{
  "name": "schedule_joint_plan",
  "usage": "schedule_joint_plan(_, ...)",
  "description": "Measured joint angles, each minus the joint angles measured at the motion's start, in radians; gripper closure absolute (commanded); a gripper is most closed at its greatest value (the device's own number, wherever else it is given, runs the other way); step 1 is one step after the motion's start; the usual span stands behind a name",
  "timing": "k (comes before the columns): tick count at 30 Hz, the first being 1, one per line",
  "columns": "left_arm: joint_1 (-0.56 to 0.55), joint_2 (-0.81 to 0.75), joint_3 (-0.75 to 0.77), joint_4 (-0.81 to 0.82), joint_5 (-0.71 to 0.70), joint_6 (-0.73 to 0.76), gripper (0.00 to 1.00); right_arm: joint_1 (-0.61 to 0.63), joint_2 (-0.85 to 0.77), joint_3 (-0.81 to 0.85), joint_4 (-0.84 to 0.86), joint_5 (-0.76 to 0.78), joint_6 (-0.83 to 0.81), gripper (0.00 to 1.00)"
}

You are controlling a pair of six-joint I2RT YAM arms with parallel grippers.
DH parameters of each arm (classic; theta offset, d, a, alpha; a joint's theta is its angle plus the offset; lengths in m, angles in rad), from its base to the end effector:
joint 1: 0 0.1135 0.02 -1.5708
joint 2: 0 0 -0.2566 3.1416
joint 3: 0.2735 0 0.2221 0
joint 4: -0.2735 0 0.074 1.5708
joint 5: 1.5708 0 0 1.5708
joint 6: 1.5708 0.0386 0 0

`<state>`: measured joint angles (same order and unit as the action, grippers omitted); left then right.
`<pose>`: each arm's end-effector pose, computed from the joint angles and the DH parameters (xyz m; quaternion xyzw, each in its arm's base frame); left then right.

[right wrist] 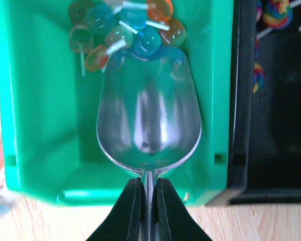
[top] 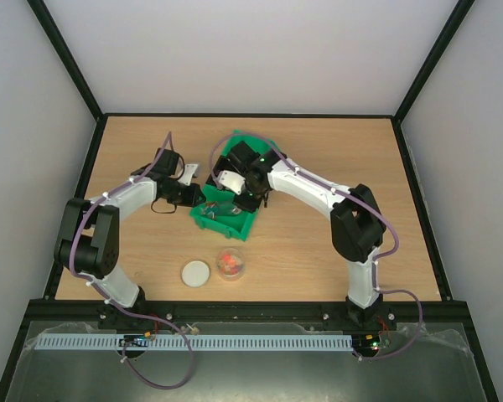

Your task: Pack the candies

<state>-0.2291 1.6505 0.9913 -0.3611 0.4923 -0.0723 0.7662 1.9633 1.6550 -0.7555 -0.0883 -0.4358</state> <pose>0.2907 -0.0865 0.1937 0.1391 0.9253 -0.2714 0.2254 0.2821 0.2761 0.2446 -0.5560 0.7914 0.0833 0.2401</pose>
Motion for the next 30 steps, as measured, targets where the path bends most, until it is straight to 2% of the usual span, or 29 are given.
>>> schedule_joint_plan(7,-0.006,0.000,0.000,0.006,-0.011,-0.004,0.98,0.005,0.031,-0.010,0.095,-0.027,0.027,0.99)
schedule_joint_plan(15,-0.003,-0.003,-0.006,0.026,-0.030,-0.015,0.98,-0.024,-0.077,-0.293,0.402,-0.116,0.086,0.99)
schedule_joint_plan(19,-0.001,-0.007,-0.011,0.041,-0.047,-0.023,0.98,-0.049,-0.091,-0.383,0.542,-0.186,0.111,0.99)
schedule_joint_plan(24,0.003,-0.007,-0.011,0.050,-0.060,-0.026,0.98,-0.049,-0.071,-0.382,0.591,-0.217,0.127,0.99)
schedule_joint_plan(30,-0.003,-0.013,-0.017,0.058,-0.076,-0.024,0.98,-0.031,-0.047,-0.275,0.461,-0.157,0.110,0.99)
